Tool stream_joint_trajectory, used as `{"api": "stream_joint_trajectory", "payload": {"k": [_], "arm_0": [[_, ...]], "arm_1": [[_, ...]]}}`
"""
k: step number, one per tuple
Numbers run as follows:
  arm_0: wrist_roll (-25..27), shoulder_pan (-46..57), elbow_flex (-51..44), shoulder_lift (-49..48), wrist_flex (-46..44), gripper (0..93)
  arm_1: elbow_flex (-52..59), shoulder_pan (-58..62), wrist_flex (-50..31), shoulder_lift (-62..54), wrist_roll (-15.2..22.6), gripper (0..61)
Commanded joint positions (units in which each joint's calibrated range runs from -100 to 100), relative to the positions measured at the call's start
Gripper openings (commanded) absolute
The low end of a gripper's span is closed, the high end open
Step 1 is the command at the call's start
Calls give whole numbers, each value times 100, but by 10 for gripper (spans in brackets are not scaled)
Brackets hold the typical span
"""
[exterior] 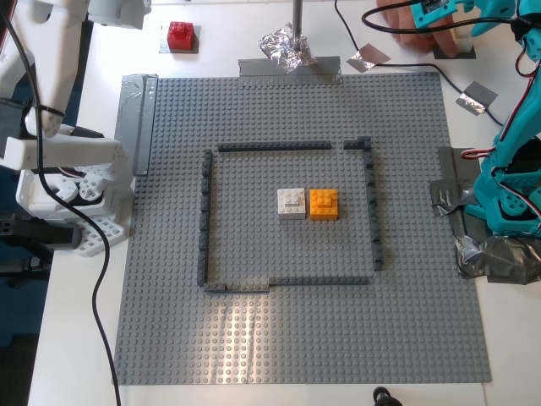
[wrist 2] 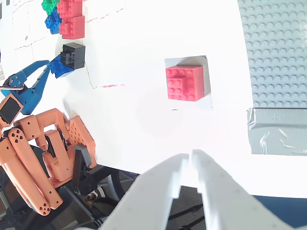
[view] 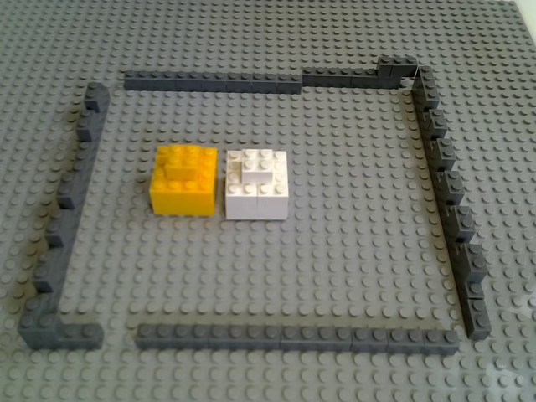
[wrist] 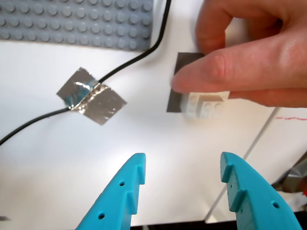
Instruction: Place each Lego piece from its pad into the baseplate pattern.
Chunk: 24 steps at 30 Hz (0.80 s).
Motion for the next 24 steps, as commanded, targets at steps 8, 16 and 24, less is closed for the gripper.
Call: {"api": "stream_joint_trajectory", "payload": {"k": [8,16,24], "arm_0": [[-12,-26,-18,-292,-22,179],[2,-26,-36,-284,-22,179],[22,39,-63,-189,-30,179]], "arm_1": [[-109,46,-64,-288,24,2],[-109,60,-88,-288,20,2],[-127,82,-23,-313,34,2]]}}
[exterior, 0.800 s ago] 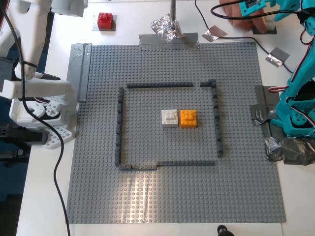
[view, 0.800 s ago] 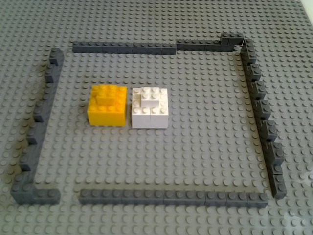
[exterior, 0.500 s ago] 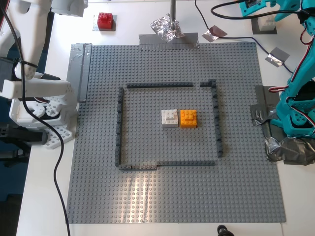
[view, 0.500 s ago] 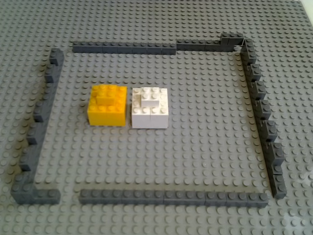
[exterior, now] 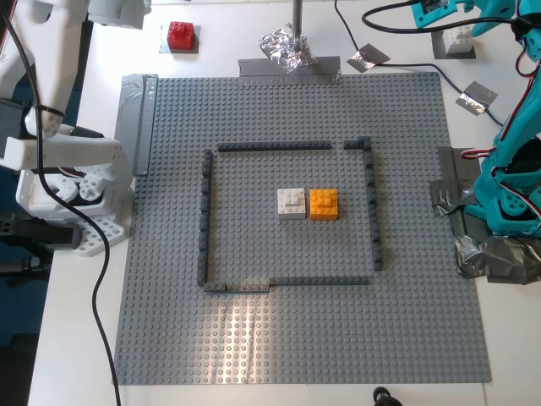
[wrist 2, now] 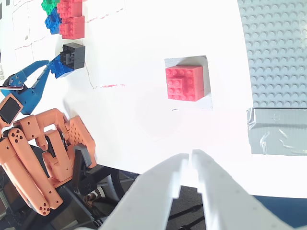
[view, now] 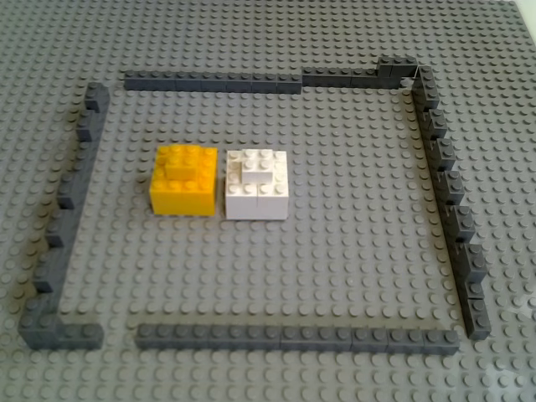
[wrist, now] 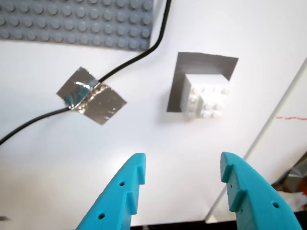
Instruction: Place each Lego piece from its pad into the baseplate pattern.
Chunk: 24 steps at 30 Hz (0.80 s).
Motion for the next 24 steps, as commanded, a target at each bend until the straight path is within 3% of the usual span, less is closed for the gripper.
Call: {"api": "stream_joint_trajectory", "payload": {"k": [1,13,24], "arm_0": [[22,53,-108,-129,-30,179],[61,285,-1589,1278,-22,179],[173,285,-2320,2145,-22,179]], "arm_1": [[-173,97,34,-313,34,2],[-633,292,636,-288,54,2],[-2592,-63,994,1335,-93,2]]}}
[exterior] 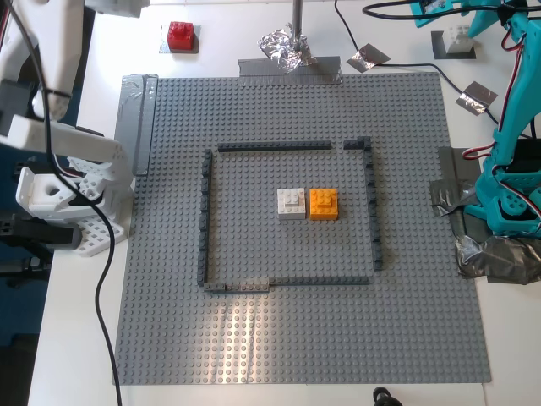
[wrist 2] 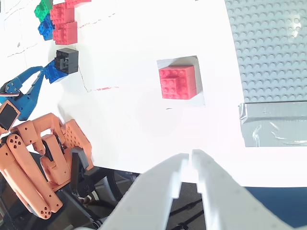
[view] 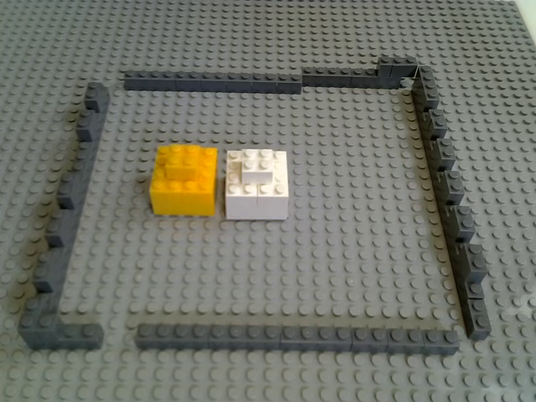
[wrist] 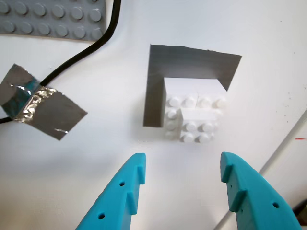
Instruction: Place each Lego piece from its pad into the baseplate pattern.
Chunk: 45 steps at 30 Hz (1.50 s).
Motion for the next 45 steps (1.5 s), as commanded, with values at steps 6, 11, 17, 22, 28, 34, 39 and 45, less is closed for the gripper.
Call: {"api": "stream_joint_trajectory", "payload": {"k": [6,11,17,22,28,34,39,45], "arm_0": [[27,41,-486,255,30,179],[27,41,-703,487,38,179],[27,41,-1100,813,79,178],[32,41,-1136,882,54,144],[32,27,-1163,942,30,138],[56,49,-1552,1285,87,131],[208,56,-1651,1414,95,129],[213,49,-1633,1354,95,0]], "arm_1": [[-1624,-116,-224,1235,-239,2],[-1769,-29,-509,1862,-39,1],[-2563,-72,-371,2841,59,2],[-3836,-225,134,3922,278,2],[-4604,-507,394,4832,454,2],[-4631,-674,321,5304,498,39],[-4920,-718,142,5785,611,159],[-4911,-638,109,6051,625,204]]}}
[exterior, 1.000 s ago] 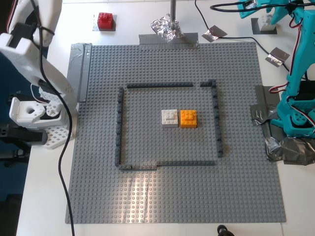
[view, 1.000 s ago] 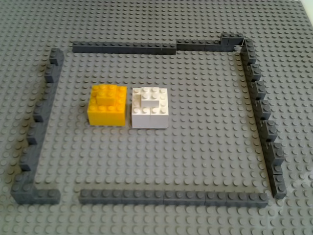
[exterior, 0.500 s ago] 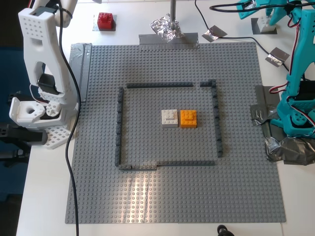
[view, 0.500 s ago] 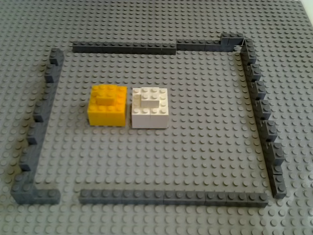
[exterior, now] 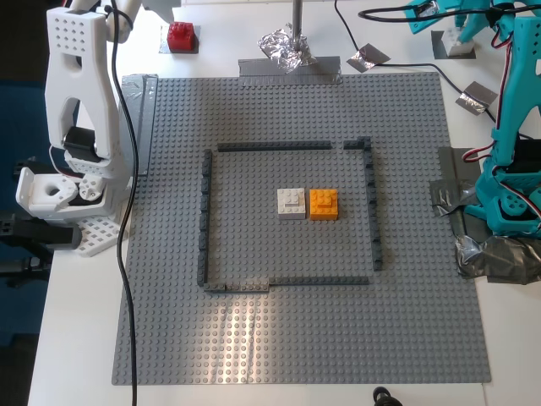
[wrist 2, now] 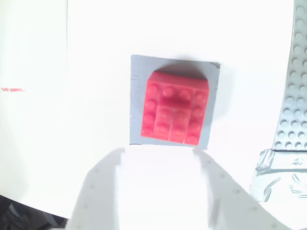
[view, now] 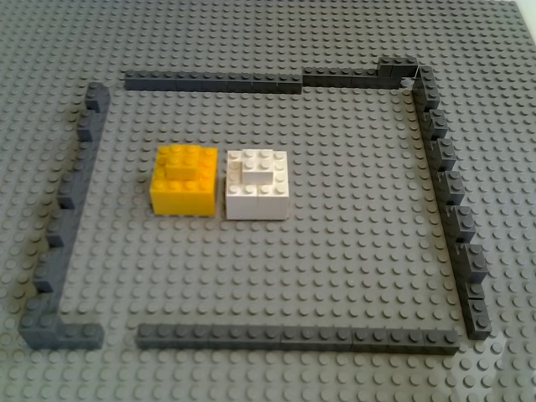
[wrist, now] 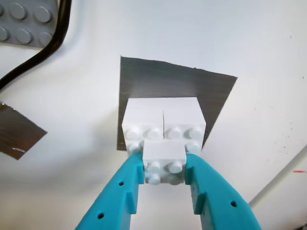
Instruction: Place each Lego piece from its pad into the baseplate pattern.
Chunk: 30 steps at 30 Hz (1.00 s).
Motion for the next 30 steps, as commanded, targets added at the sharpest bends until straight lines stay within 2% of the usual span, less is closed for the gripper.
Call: {"api": "stream_joint_trajectory", "payload": {"k": [1,12,30], "arm_0": [[30,41,-150,-92,43,0],[30,-133,238,-624,43,0],[30,-1671,3083,-3586,51,0]], "arm_1": [[-368,27,-76,-55,19,204],[372,194,-531,-37,-98,196],[517,209,-751,160,-166,189]]}}
